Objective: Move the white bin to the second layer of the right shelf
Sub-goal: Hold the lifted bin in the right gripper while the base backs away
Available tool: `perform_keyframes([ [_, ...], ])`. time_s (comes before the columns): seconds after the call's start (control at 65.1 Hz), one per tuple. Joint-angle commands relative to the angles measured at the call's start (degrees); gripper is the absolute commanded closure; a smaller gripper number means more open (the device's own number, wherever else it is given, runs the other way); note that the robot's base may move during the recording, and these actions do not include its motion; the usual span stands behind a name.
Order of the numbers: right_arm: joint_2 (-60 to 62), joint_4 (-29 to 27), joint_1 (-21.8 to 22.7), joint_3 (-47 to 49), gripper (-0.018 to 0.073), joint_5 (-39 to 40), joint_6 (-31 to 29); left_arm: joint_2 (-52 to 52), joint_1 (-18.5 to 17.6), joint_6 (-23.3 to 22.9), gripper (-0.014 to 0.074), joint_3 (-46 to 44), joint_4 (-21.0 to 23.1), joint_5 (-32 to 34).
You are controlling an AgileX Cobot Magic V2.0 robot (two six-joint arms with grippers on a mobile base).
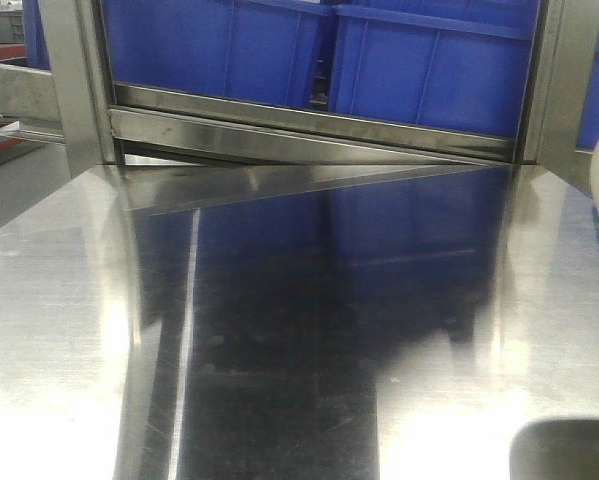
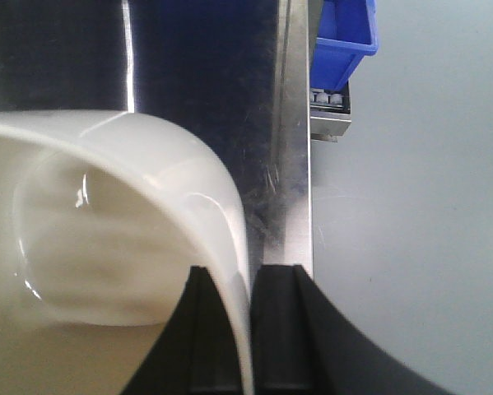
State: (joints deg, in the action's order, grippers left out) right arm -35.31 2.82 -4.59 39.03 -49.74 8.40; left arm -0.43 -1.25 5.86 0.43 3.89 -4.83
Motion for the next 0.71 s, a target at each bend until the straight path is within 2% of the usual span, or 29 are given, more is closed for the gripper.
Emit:
perform_keyframes([
  [0.0, 0.1, 0.0, 0.0, 1.7, 0.0511, 4.9, -0.4, -0.9, 0.0, -0.1, 0.0512, 2.1, 0.3, 4.8],
  [0.691, 0.1, 0.0, 0.0, 1.7, 0.0511, 4.9, -0.4, -0.9, 0.0, -0.1, 0.0512, 2.1, 0.3, 4.8],
])
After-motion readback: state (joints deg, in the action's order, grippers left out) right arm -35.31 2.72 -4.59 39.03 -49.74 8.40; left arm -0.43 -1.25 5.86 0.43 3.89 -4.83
